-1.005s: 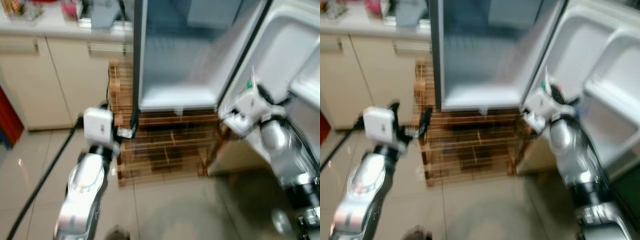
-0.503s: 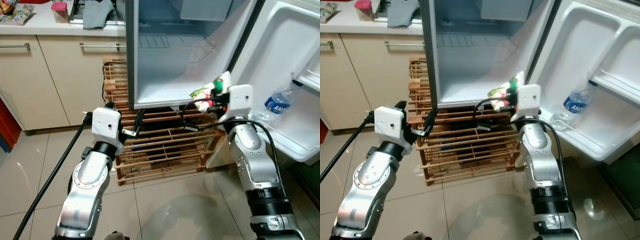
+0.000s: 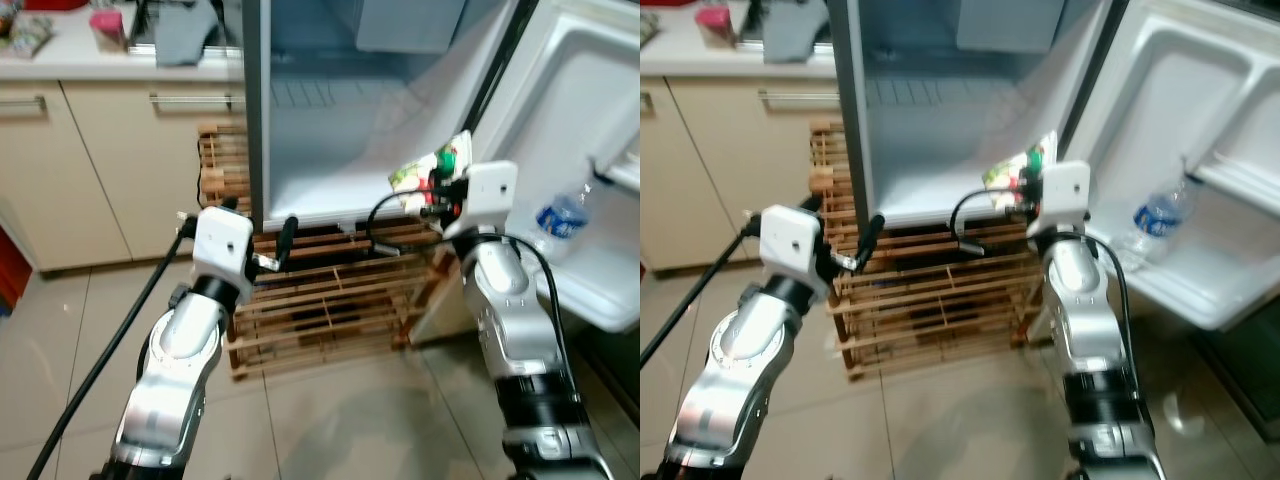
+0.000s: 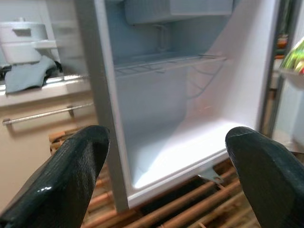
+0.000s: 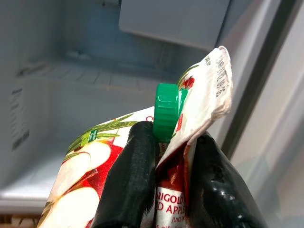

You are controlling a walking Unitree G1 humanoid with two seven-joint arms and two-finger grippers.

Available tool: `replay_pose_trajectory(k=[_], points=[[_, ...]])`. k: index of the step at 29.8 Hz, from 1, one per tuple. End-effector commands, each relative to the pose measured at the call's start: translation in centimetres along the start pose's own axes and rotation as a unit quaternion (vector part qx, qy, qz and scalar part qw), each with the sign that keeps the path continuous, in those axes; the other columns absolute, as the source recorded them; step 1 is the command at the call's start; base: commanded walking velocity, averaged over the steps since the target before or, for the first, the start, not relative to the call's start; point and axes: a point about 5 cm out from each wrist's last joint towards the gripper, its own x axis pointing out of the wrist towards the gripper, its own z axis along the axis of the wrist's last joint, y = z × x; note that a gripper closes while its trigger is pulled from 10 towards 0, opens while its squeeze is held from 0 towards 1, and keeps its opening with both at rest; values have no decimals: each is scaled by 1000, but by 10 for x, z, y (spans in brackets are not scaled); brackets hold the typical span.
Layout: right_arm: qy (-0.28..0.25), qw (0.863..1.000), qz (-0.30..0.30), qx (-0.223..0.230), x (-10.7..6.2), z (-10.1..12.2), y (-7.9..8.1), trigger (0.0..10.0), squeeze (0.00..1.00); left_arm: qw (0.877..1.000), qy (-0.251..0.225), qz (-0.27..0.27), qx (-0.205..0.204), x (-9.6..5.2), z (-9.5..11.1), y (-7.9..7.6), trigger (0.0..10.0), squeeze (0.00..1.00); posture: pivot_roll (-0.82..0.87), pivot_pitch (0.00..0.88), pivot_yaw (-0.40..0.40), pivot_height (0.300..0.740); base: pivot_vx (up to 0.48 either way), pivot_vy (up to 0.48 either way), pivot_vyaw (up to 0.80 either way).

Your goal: Restocking fridge

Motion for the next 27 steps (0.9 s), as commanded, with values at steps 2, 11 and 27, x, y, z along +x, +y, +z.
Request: replay_pose_trajectory(k=[2,11,27], points=[[-14,1000,-10,-13,2,4,-7,0,0,1000,-18,-22,8,3,7,-9,10000,0,31,0,-86,740,480,0,0],[-25,999,0,-27,8,7,-1,0,0,999,-24,-30,12,3,10,-9,10000,0,39,0,-85,740,480,0,0],[-36,997,55,-34,26,17,26,0,0,999,-32,-34,2,3,13,-13,10000,0,43,0,-83,740,413,0,0]])
